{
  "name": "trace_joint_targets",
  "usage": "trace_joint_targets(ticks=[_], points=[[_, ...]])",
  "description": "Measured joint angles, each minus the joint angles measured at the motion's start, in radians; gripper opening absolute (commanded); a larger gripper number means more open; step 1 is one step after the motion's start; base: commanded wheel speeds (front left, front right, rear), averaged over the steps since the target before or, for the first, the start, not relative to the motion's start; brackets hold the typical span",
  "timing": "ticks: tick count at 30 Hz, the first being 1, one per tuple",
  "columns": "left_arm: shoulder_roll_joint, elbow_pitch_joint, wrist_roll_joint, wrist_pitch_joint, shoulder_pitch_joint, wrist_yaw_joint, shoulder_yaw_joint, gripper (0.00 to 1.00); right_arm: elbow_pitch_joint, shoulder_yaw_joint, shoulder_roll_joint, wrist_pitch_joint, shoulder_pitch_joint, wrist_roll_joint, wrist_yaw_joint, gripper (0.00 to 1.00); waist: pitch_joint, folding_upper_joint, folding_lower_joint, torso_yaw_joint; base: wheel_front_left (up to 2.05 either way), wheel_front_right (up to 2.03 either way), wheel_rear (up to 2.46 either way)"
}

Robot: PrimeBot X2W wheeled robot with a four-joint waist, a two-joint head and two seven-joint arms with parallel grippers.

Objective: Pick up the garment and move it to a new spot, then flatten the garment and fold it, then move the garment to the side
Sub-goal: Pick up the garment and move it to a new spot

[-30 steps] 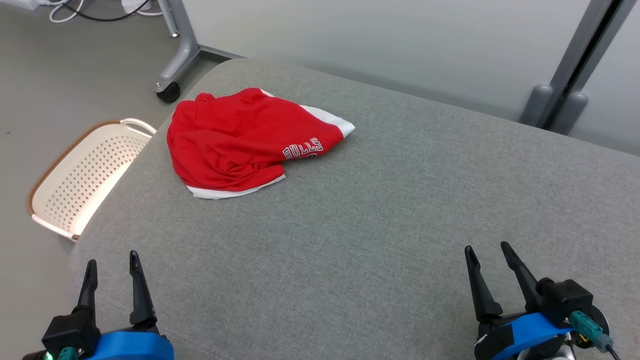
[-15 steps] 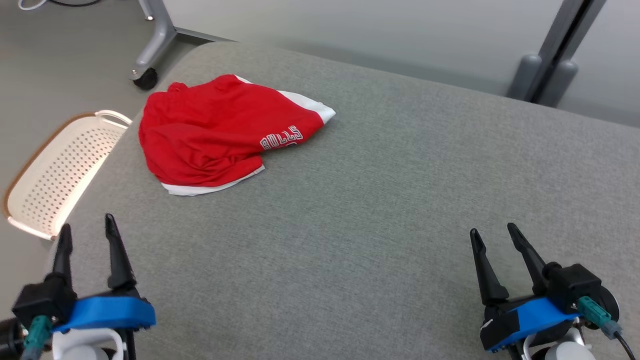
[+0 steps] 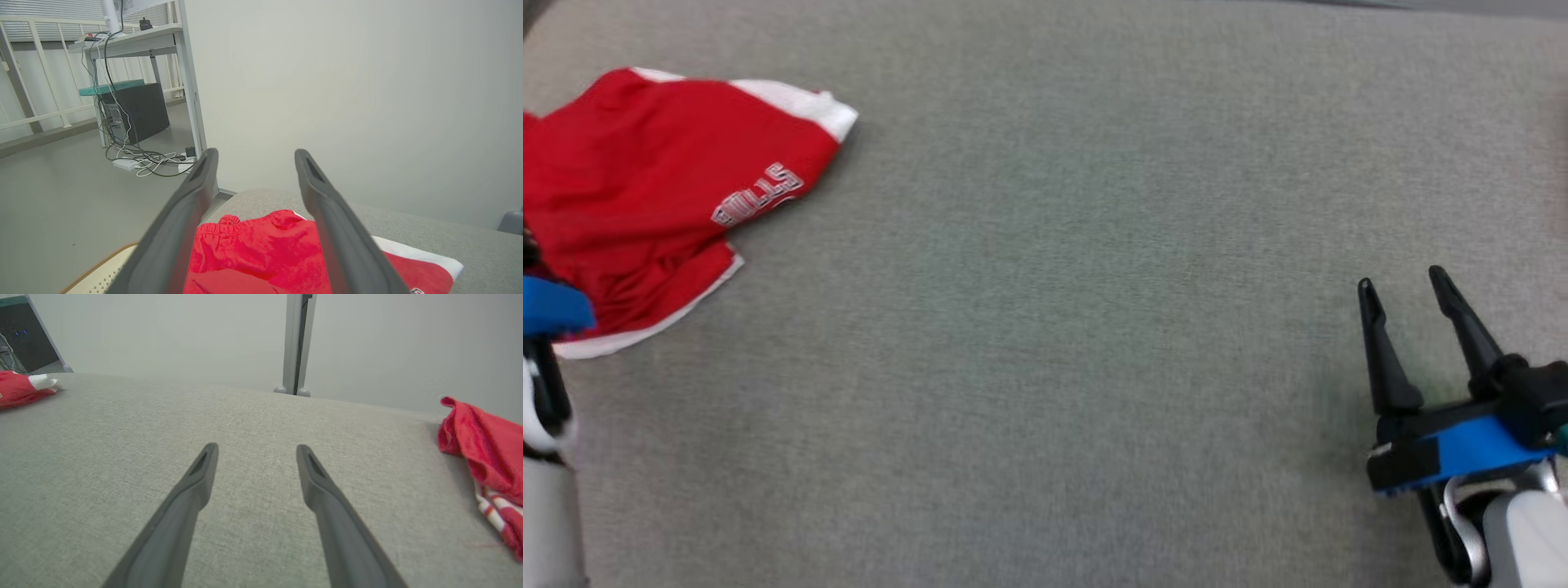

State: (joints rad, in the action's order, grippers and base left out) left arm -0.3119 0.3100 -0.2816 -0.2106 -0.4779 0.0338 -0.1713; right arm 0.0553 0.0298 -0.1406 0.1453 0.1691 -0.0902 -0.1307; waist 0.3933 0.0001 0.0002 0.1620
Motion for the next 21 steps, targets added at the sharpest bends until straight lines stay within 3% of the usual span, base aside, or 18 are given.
trace_joint_targets(ticks=[9,21], points=[[-0.105,0.153,-0.036,0.184,-0.194,-0.026,-0.009,1.00,-0.088,0.044,-0.012,-0.019,0.016,0.000,0.000,1.00,0.128,0.0001,0.0000,-0.099,0.00,0.00,0.00],[-0.120,0.482,-0.082,0.524,-0.333,-0.083,0.059,1.00,-0.128,0.058,-0.034,-0.042,0.028,0.000,0.000,1.00,0.157,0.0002,-0.0002,-0.103,0.00,0.00,0.00]])
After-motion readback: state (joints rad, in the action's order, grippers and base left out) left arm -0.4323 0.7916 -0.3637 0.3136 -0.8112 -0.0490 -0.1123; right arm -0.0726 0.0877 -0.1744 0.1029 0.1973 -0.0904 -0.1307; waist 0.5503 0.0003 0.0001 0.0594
